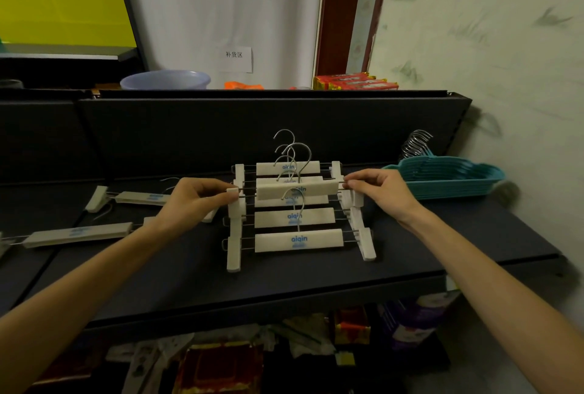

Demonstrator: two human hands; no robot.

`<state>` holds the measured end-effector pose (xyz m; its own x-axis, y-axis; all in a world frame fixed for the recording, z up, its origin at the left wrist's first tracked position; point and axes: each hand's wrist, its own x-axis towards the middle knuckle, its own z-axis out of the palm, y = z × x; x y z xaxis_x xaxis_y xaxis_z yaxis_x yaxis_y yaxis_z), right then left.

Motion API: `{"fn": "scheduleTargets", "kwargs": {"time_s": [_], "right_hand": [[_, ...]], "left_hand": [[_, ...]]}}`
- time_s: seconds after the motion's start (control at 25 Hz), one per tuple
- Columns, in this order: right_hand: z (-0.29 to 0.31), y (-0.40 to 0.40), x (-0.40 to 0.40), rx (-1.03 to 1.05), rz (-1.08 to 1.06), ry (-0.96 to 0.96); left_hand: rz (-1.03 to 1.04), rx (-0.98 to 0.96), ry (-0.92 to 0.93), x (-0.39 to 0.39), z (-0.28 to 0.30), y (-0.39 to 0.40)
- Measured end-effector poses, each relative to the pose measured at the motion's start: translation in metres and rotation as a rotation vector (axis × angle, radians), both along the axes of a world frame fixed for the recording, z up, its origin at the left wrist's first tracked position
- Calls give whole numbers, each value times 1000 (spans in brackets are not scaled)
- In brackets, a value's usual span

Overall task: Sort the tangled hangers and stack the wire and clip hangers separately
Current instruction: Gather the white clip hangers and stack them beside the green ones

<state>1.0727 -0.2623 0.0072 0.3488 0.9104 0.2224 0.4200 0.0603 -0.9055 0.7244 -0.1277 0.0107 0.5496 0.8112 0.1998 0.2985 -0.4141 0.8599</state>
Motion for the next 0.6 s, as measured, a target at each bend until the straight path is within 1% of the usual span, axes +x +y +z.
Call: {"fn": "scheduleTargets", "kwargs": {"time_s": [0.16,0.32,0.44,0.56,0.6], "right_hand": [[4,-4,0,0,19,-42],[-3,-11,1,0,25,-34],[-12,-16,0,-17,20,-60],[-22,-22,-4,23,3,-57],[-24,-23,-5,37,-3,-53]], "left_hand": [[-15,3,-21,-1,-1,-1],[-45,62,38,-5,-10,2],[-84,186,161,-4,-19,1],[-43,421,263,-1,-20,-8],[-77,490,310,-1,-20,-12]]}}
